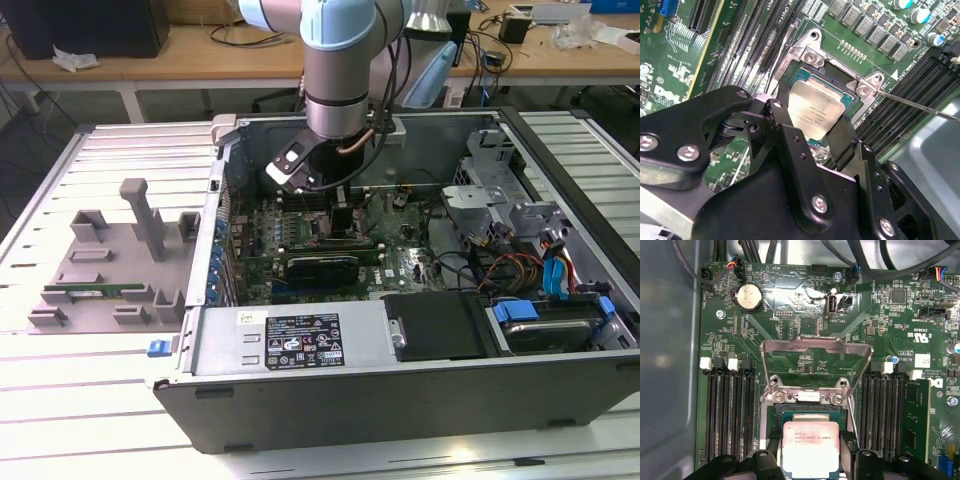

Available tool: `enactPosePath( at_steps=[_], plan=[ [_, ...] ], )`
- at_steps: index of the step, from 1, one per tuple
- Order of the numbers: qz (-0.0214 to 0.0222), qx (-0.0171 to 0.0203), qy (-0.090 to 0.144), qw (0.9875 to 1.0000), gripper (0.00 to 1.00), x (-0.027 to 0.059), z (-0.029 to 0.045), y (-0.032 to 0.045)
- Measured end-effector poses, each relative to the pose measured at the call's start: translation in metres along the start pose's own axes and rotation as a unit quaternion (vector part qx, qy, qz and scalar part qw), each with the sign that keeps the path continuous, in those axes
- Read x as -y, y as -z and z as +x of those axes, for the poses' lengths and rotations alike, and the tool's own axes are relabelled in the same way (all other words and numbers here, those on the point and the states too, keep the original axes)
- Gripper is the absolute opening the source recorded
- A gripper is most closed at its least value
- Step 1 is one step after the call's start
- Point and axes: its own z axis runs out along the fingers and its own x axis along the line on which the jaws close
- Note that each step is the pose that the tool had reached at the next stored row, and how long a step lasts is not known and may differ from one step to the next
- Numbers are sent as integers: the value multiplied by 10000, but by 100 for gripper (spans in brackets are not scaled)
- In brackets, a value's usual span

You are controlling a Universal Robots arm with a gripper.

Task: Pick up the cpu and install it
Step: 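Place the cpu into insertion slot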

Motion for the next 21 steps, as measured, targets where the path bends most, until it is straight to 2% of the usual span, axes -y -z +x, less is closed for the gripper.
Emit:
enactPosePath(
  at_steps=[17,19,20,21],
  plan=[
    [1,0,-70,10000,55,-2,4,-23],
    [1,0,-70,10000,55,-2,4,-23],
    [1,0,-70,10000,62,-2,4,-23],
    [1,0,-70,10000,62,-2,4,-23]
  ],
)
